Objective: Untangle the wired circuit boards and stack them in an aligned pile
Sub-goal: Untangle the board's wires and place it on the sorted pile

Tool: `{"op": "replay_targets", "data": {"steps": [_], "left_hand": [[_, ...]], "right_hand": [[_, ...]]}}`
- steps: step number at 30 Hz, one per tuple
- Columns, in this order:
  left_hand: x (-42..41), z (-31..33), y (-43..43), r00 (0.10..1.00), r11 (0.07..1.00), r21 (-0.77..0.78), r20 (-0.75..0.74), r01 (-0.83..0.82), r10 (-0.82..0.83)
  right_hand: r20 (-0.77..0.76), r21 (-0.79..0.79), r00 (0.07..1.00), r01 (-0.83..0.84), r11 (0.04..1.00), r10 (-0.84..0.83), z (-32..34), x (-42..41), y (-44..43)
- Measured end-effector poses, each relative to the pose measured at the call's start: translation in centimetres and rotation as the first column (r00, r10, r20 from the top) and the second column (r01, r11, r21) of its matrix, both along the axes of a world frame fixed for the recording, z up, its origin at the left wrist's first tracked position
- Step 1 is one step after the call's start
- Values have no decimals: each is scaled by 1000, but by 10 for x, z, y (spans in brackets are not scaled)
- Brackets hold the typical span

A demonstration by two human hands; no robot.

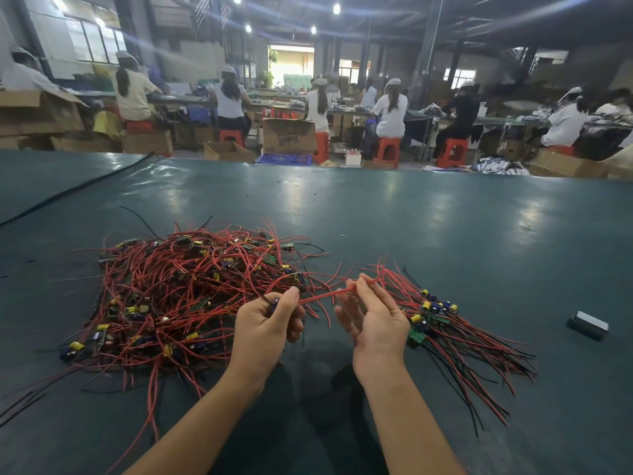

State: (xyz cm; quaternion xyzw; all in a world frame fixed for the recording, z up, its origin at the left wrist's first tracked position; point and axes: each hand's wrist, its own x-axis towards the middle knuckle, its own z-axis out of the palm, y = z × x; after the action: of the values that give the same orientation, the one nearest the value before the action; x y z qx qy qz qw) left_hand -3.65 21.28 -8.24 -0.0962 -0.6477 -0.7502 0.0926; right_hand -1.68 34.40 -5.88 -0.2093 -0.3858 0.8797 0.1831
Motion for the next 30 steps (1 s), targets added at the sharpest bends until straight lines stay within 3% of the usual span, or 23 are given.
{"op": "replay_targets", "data": {"steps": [17, 23, 30], "left_hand": [[6, 3, 2, 997, 997, -7, -17, 80, -81], [2, 2, -2, 999, 999, -2, -23, 35, -35], [0, 0, -2, 999, 999, -18, -37, 34, -35]], "right_hand": [[16, 61, 995, 96, 994, -97, 1, 3, 2], [-46, 132, 998, -37, 991, 43, 2, 4, -11], [48, 239, 968, -252, 938, 247, -6, 8, -38]]}}
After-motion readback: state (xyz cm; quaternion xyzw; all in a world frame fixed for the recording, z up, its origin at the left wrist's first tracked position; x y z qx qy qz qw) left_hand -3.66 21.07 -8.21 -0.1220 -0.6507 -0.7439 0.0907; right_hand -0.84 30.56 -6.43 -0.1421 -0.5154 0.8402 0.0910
